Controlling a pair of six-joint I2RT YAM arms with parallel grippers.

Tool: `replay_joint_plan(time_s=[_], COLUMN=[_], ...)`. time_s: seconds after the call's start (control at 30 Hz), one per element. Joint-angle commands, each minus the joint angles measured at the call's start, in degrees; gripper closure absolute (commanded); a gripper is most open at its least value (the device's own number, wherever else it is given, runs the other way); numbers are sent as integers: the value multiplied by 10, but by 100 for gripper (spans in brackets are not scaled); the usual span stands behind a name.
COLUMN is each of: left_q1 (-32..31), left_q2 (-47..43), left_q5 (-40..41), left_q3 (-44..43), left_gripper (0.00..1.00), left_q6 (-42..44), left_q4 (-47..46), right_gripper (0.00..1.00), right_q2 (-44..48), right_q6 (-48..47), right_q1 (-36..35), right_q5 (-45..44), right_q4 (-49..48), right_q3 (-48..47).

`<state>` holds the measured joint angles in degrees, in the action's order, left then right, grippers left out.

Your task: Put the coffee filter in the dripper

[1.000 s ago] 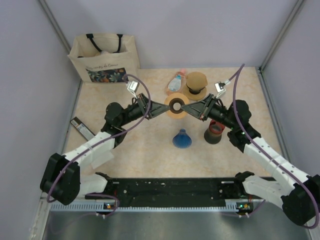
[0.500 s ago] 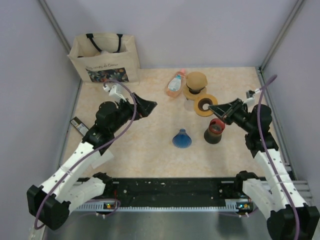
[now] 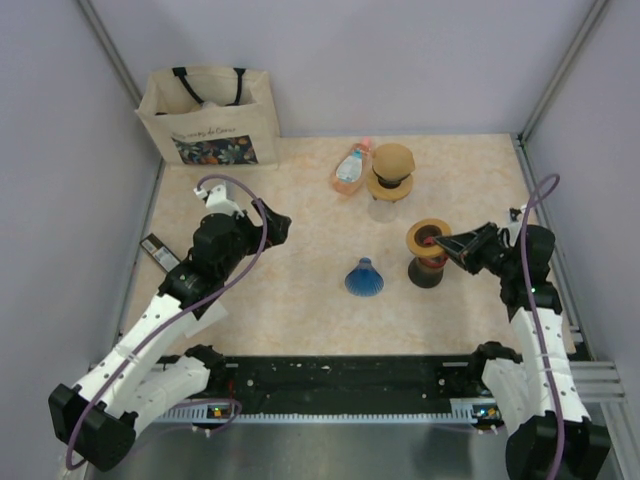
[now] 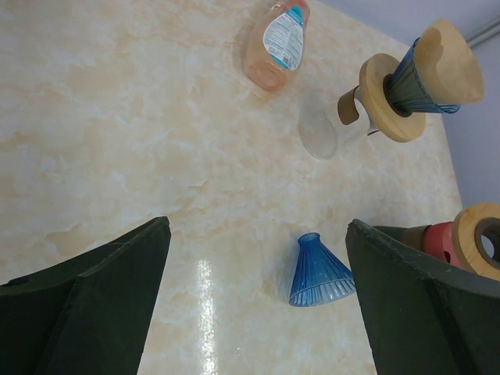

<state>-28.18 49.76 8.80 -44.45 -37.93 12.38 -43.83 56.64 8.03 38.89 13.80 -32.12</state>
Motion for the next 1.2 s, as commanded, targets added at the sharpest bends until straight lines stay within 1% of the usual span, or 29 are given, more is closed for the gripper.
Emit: replay_joint_plan(time_s=[0.0,0.43,0.6,0.67,0.83,0.97,1.07,1.17], left_q1=[1,1,1,0,1,1,1,1], left_q2=[-4,-12,-12,-10,-6,-5,-4,1], left_q5=[21,26,25,25,21,21,22,16], left_q3=[1,9,9,8,6,5,5,5], left_gripper=[1,1,1,1,1,1,1,1], left_q6=[14,11,12,12,14,13,10,8], left_q4=[-2,-1,-3,-3,-3,-4,-6,-9], right_gripper=[100,100,99,96,94,85,85,80], right_q2=[28,3,3,6,9,2,-3,-2], right_q6=[-22,-14,-14,-14,-13,-15,-16,-19], right_q1=[40,46,47,49,58,59,59,59], right_q5=[36,28,22,20,21,18,14,7], right_q4=[15,-36,-40,-40,-41,-41,-40,-29], right_q3=[21,57,60,60,60,65,68,67])
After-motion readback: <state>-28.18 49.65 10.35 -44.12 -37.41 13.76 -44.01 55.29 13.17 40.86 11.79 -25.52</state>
